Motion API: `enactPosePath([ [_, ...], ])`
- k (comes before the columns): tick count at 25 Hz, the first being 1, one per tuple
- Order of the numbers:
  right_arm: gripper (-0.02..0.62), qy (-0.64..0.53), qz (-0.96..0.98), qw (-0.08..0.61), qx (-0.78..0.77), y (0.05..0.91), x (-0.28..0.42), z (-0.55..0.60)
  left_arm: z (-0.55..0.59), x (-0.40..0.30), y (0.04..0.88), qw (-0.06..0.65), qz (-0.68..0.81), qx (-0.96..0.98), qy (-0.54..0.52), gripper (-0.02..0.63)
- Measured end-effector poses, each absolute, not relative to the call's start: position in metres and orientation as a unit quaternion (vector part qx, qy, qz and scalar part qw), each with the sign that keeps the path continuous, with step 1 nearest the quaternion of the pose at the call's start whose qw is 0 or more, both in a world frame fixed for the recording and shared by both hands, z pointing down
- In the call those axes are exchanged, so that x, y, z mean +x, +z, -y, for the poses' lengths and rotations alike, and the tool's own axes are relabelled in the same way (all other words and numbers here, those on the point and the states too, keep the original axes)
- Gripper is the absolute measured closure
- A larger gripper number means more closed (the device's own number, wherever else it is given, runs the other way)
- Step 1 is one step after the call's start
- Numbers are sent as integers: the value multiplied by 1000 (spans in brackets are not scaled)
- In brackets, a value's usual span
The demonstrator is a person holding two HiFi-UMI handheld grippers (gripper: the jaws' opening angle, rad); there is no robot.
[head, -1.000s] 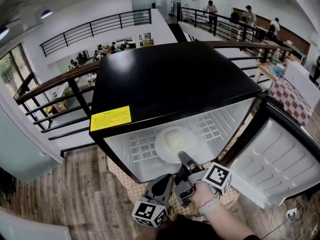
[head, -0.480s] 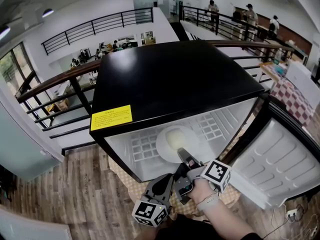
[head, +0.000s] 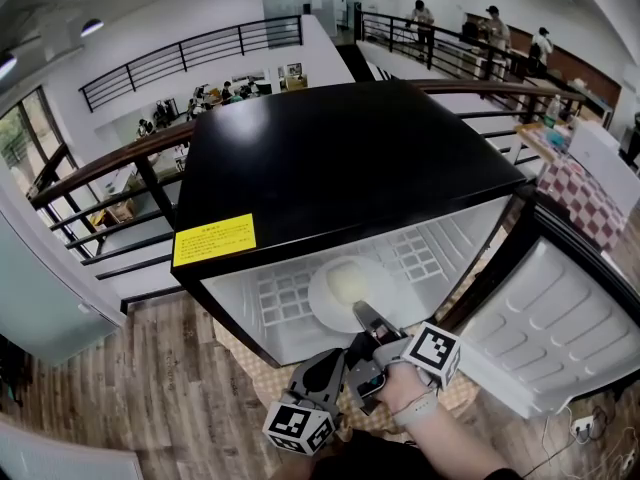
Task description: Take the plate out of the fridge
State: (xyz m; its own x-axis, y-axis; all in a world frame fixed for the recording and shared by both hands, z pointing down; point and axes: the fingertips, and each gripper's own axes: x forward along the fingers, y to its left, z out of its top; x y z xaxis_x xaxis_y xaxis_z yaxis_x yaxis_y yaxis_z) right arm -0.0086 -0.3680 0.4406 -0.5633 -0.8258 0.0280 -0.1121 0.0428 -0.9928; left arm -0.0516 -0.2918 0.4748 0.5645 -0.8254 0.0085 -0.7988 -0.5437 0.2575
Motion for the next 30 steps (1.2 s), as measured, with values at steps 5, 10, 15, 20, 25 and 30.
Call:
enactPosePath([
  [5,540,-589,-661,305,-351,440,-8,366,293,-51,475,119,461,878,-58,595],
  [10,538,-590,-660,312,-345,441,-7,369,292,-51,477,120,459,878,-57,595],
  [15,538,-592,-659,321,-335,440,-10,371,289,-55,480,125,462,877,-55,595],
  [20,540,-594,-655,331,-329,440,-9,374,289,-54,482,129,462,876,-56,595],
  [25,541,-596,-652,342,-321,438,-9,373,288,-57,482,129,466,874,-56,595],
  [30,541,-593,-656,343,-317,437,-7,370,287,-58,483,131,467,873,-56,595],
])
